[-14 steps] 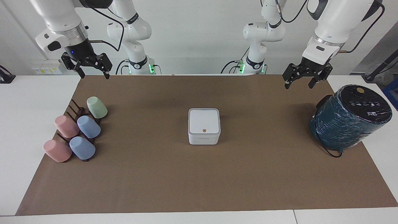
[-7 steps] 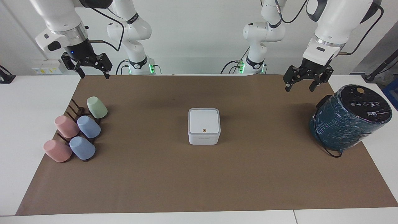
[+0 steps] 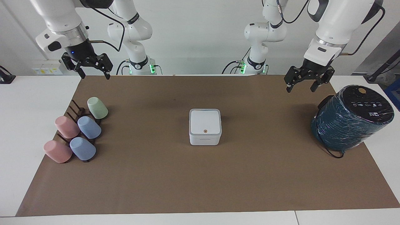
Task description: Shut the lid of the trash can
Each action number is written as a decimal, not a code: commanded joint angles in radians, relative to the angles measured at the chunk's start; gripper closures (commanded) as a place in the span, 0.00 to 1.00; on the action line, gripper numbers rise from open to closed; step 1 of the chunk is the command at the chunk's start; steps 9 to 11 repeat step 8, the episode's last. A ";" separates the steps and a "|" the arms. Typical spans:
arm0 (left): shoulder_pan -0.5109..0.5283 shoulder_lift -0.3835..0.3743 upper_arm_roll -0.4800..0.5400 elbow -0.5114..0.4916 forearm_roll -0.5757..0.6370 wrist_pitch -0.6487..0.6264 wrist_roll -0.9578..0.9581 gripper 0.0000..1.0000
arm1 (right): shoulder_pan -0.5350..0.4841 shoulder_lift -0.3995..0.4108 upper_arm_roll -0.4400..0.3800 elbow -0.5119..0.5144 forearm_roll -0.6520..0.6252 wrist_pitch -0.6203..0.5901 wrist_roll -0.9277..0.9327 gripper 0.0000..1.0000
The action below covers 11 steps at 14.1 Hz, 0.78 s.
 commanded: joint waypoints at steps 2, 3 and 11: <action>-0.008 -0.027 0.003 -0.035 0.020 0.006 0.005 0.00 | -0.009 -0.020 0.008 -0.016 0.004 -0.006 -0.008 0.00; -0.008 -0.027 0.003 -0.035 0.020 0.001 0.005 0.00 | -0.009 -0.020 0.008 -0.016 0.004 -0.006 -0.008 0.00; -0.008 -0.029 0.003 -0.035 0.021 -0.013 0.007 0.00 | -0.009 -0.020 0.008 -0.016 0.004 -0.006 -0.008 0.00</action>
